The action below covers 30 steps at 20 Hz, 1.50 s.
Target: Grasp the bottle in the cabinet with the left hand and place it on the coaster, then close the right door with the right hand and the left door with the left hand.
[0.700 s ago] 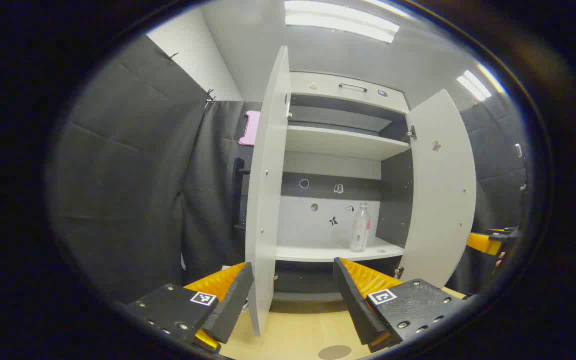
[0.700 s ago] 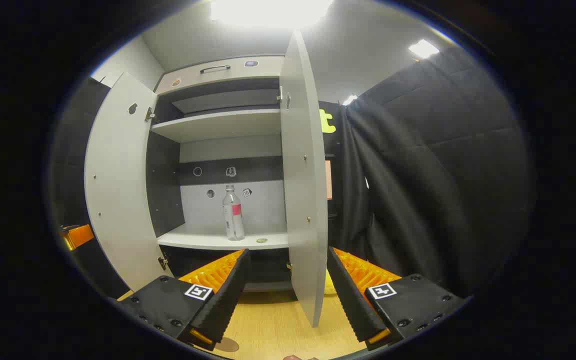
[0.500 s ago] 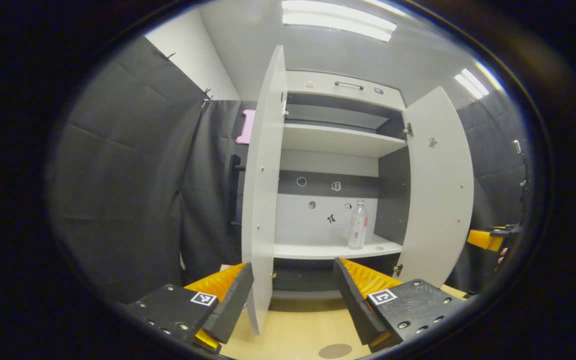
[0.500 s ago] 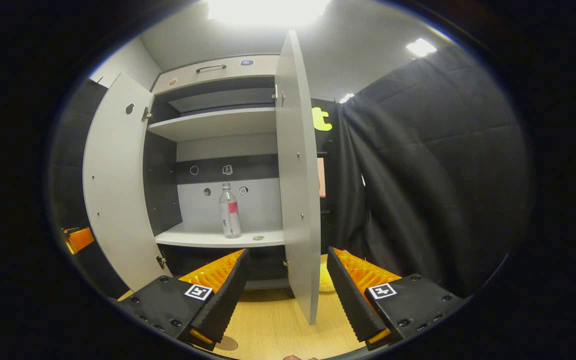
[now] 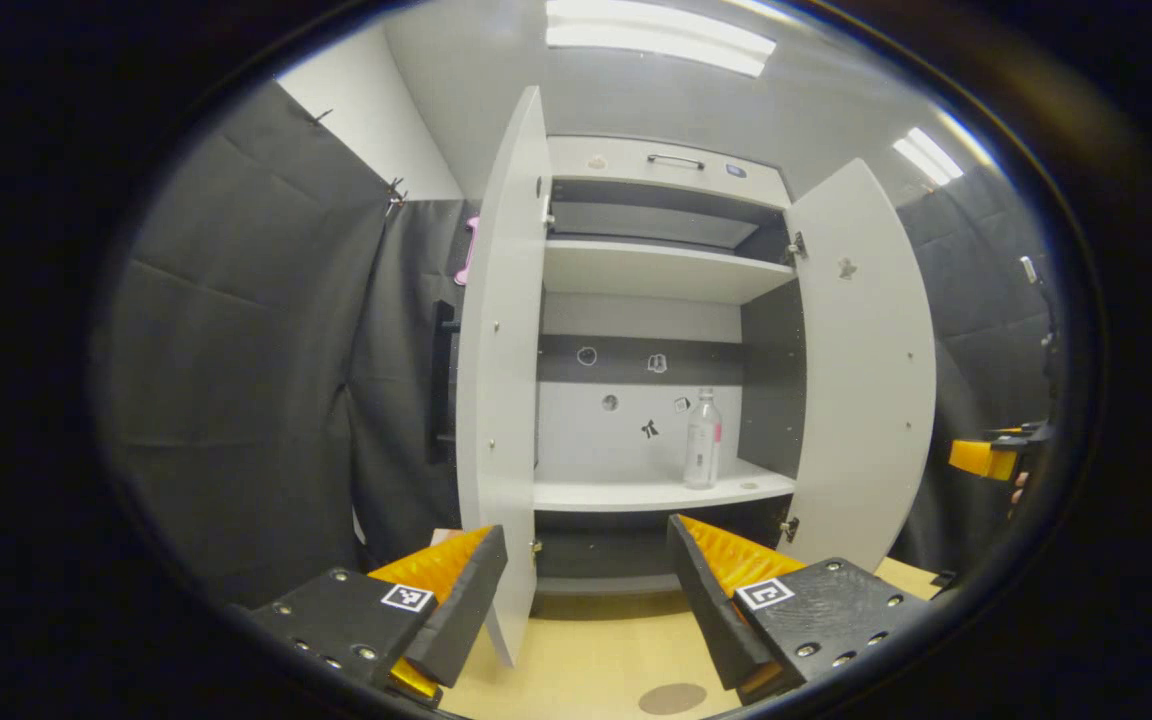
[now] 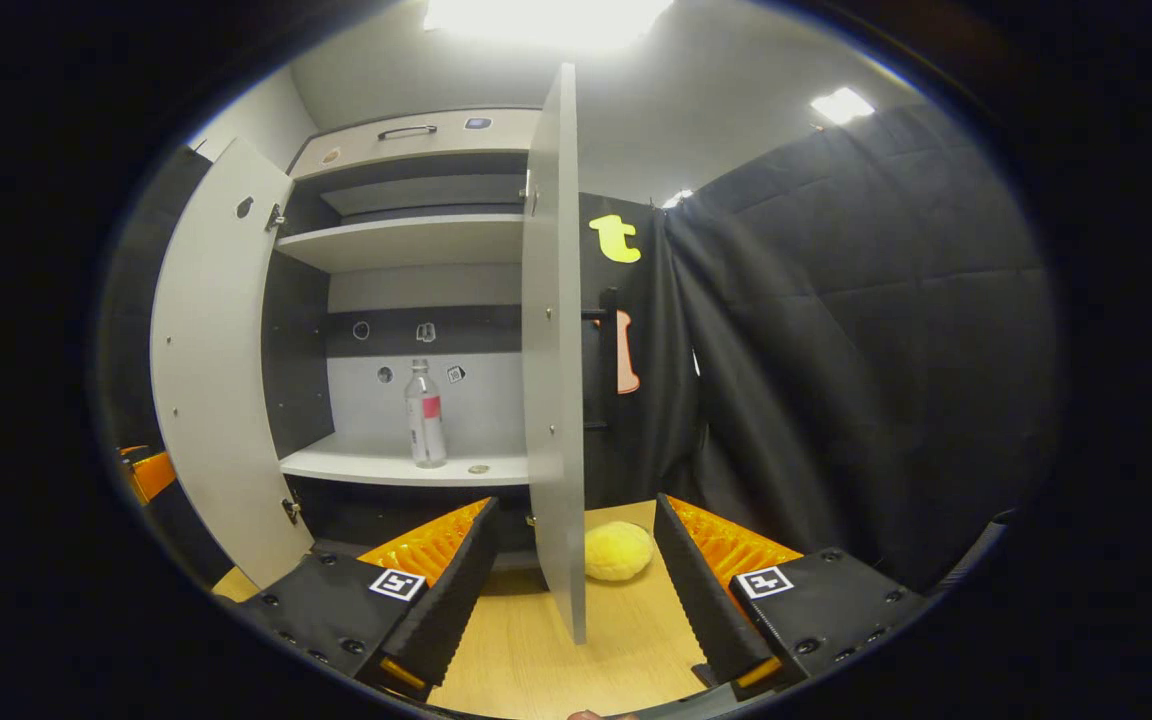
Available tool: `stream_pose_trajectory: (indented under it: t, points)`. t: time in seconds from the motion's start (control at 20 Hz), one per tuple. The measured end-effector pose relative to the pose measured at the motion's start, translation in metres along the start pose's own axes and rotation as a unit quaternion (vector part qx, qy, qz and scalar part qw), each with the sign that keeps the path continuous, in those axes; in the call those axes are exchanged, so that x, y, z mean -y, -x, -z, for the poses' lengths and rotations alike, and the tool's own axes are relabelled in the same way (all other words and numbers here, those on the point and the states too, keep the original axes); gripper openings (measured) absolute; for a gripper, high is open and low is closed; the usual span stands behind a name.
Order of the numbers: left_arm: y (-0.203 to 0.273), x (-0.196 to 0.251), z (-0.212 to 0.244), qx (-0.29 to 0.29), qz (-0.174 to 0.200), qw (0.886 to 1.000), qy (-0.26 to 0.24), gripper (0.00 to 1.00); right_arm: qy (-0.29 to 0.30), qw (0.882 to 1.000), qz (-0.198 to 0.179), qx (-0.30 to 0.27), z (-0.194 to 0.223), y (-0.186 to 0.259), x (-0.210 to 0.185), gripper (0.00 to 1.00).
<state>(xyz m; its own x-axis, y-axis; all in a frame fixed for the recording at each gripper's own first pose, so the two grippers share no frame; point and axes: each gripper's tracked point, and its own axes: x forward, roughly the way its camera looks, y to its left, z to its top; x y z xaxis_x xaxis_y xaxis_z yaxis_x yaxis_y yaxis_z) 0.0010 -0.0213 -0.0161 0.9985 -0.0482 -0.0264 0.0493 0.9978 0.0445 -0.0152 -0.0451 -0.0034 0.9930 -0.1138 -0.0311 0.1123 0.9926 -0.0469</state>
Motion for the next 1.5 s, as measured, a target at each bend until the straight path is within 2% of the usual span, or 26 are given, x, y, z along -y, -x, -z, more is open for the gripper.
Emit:
stream_pose_trajectory:
  t: [0.05, 0.1, 0.4, 0.5, 0.55, 0.6, 0.8, 0.85, 0.9, 0.95, 1.1, 1.15, 1.2, 1.5]
  points:
    - [-0.002, 0.002, 0.001, -0.003, 0.002, 1.000, -0.001, 0.94, -0.002, 1.000, 0.005, -0.003, -0.001, -0.001, 0.003, 0.94]
    - [-0.002, 0.004, 0.003, -0.005, 0.006, 1.000, -0.001, 0.94, -0.007, 1.000, 0.009, -0.003, -0.004, -0.002, 0.006, 0.97]
    - [-0.015, 0.027, -0.007, 0.002, 0.029, 0.999, -0.018, 0.94, -0.010, 0.999, 0.042, -0.016, -0.004, 0.001, 0.033, 0.94]
    - [-0.028, 0.044, -0.018, 0.009, 0.047, 0.998, -0.031, 0.93, -0.007, 0.998, 0.057, -0.016, -0.003, 0.003, 0.047, 0.97]
    - [-0.037, 0.054, -0.020, 0.006, 0.058, 0.998, -0.037, 0.93, -0.005, 0.997, 0.069, -0.017, -0.001, 0.002, 0.055, 0.94]
    - [-0.048, 0.064, -0.024, 0.008, 0.071, 0.997, -0.040, 0.93, -0.006, 0.997, 0.080, -0.021, 0.002, -0.002, 0.062, 0.97]
    - [-0.100, 0.107, -0.035, 0.013, 0.111, 0.993, -0.035, 0.93, -0.016, 0.994, 0.110, -0.015, 0.000, -0.025, 0.088, 0.97]
    - [-0.115, 0.114, -0.038, 0.013, 0.114, 0.993, -0.033, 0.93, -0.018, 0.993, 0.114, -0.012, -0.002, -0.033, 0.093, 0.97]
    - [-0.126, 0.120, -0.038, 0.013, 0.115, 0.993, -0.034, 1.00, -0.021, 0.993, 0.117, -0.009, -0.004, -0.042, 0.099, 0.97]
    - [-0.143, 0.126, -0.040, 0.013, 0.116, 0.992, -0.037, 0.93, -0.023, 0.992, 0.123, -0.005, -0.006, -0.051, 0.106, 0.97]
    - [-0.191, 0.141, -0.039, 0.002, 0.114, 0.993, -0.034, 0.94, -0.038, 0.990, 0.134, 0.000, -0.006, -0.071, 0.123, 0.97]
    - [-0.205, 0.147, -0.037, -0.007, 0.118, 0.993, -0.024, 1.00, -0.042, 0.990, 0.137, -0.001, -0.005, -0.076, 0.127, 0.97]
    - [-0.219, 0.153, -0.036, -0.012, 0.121, 0.992, -0.016, 0.94, -0.044, 0.989, 0.139, -0.002, -0.004, -0.084, 0.132, 0.97]
    - [-0.292, 0.169, -0.022, -0.038, 0.122, 0.992, -0.008, 0.93, -0.045, 0.985, 0.168, 0.001, 0.001, -0.110, 0.160, 0.97]
